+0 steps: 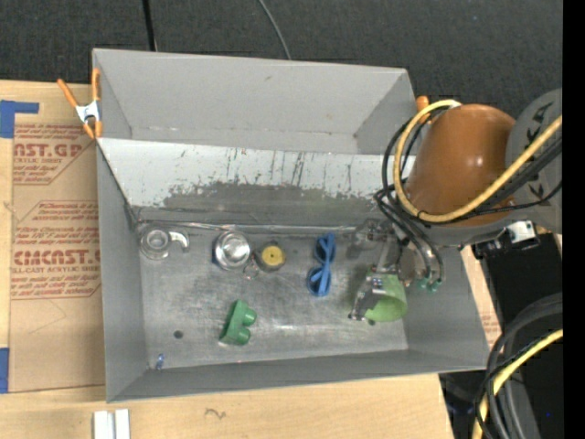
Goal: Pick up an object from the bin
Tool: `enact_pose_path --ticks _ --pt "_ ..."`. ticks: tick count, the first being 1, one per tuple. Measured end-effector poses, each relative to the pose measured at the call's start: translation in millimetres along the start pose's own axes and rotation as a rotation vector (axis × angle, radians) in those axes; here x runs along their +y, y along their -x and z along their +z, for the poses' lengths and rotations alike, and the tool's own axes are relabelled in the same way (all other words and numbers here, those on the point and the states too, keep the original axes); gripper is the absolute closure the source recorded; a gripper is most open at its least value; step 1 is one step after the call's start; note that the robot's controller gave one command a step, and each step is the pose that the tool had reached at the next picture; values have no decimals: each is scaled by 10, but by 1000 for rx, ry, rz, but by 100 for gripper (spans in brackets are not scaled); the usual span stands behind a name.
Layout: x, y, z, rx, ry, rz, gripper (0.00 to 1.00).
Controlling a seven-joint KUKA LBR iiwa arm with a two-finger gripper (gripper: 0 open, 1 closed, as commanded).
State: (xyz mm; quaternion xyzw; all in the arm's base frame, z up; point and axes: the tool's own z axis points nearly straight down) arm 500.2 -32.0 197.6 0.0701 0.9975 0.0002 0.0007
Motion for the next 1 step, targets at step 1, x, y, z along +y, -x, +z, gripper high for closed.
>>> enact_pose_path --ticks 1 --pt "634 528 1272 -6 0 -115 0"
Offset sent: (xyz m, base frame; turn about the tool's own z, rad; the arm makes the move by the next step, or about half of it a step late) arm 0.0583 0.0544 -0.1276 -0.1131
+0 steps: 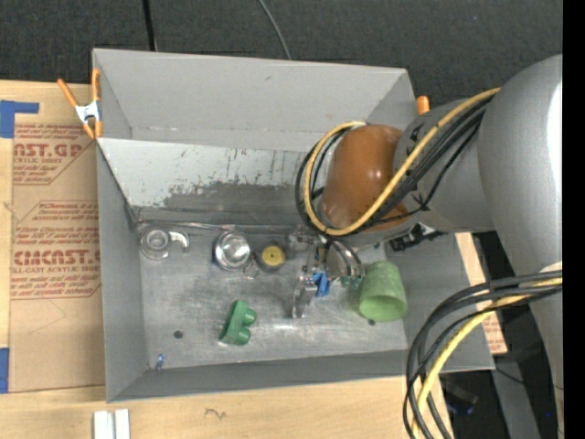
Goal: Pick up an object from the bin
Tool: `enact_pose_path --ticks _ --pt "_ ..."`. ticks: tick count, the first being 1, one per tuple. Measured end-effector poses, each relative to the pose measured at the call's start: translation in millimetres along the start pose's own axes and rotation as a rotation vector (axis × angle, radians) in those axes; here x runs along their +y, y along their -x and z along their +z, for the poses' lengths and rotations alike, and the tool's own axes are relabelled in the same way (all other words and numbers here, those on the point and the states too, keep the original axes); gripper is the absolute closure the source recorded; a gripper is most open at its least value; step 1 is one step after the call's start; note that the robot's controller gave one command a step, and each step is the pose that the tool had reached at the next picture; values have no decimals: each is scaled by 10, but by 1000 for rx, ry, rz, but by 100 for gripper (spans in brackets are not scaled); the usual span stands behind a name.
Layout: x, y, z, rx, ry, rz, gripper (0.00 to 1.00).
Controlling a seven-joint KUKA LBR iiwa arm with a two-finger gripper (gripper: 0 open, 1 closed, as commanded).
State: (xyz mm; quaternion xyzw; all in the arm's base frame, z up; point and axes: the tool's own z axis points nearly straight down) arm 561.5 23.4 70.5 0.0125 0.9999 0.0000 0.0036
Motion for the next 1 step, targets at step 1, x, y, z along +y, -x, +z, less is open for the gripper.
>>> enact_pose_path --ticks 1 --pt "-714 -320 -573 3 -2 -142 0"
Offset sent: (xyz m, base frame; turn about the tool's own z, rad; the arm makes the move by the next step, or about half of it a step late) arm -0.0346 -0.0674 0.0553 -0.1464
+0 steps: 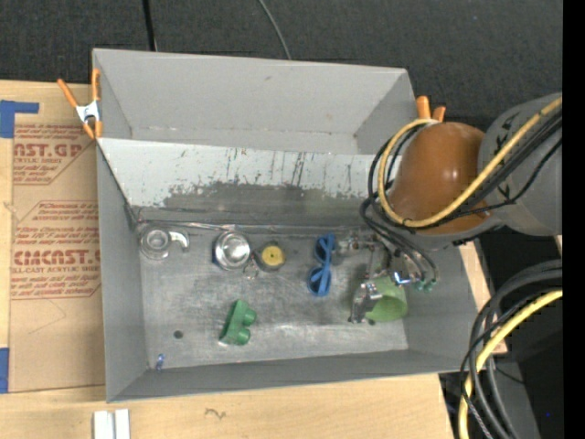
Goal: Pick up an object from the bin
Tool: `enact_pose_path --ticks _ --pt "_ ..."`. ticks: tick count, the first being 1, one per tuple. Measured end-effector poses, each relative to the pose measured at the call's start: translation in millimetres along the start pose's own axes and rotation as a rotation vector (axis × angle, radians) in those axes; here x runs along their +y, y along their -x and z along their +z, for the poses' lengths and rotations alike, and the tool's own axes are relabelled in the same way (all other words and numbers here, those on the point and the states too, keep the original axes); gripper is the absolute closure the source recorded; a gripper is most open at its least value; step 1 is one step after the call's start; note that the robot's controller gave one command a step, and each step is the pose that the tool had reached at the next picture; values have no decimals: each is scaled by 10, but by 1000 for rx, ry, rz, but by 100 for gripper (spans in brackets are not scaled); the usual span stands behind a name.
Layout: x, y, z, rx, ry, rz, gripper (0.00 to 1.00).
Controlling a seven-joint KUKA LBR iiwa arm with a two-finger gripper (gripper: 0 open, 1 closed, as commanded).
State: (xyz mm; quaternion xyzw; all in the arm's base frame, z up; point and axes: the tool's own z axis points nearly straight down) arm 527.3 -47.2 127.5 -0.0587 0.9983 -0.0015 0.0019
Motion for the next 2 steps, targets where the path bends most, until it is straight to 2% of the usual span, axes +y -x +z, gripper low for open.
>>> enact_pose_path --ticks 1,2 --pt "319 358 513 1 5 140 0" --pt "17 274 548 0 8 457 0"
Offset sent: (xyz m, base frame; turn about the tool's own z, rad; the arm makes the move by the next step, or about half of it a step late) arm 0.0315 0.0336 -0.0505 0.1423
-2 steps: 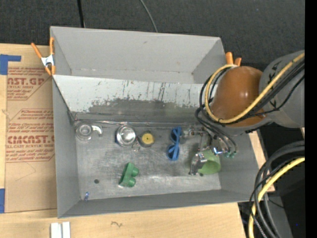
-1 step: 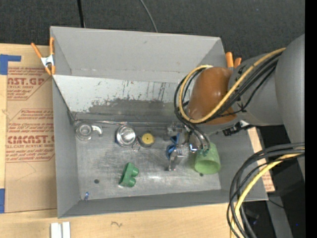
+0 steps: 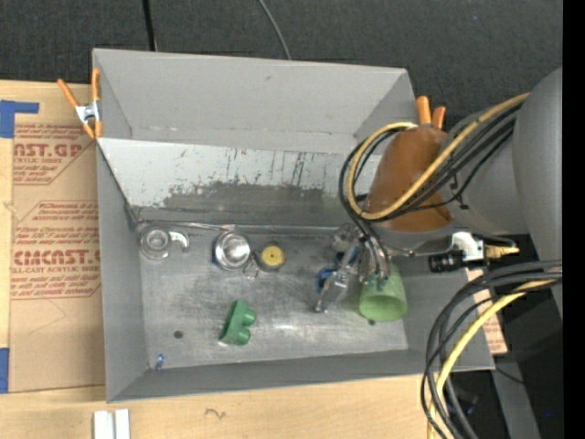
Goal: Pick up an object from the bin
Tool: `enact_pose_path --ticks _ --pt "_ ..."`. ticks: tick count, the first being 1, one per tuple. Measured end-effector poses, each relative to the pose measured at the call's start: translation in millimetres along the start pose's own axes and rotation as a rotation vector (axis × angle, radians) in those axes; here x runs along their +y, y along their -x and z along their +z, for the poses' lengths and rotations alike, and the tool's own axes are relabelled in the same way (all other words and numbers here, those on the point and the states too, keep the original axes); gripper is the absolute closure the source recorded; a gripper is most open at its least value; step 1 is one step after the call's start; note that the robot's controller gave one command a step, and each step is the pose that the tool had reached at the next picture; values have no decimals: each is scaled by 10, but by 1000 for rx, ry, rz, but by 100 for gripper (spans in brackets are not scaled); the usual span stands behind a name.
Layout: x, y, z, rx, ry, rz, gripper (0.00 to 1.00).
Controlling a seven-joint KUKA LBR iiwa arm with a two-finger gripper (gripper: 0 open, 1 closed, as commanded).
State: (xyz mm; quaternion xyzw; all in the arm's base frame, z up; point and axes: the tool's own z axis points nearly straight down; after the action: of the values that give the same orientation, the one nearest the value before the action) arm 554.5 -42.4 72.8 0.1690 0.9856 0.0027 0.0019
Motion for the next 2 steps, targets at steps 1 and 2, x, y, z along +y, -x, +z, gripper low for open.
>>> enact_pose_path --ticks 1,2 --pt "-3 12 -13 -4 -1 -2 100" --pt "-462 -103 -1388 -5 -6 -249 100"
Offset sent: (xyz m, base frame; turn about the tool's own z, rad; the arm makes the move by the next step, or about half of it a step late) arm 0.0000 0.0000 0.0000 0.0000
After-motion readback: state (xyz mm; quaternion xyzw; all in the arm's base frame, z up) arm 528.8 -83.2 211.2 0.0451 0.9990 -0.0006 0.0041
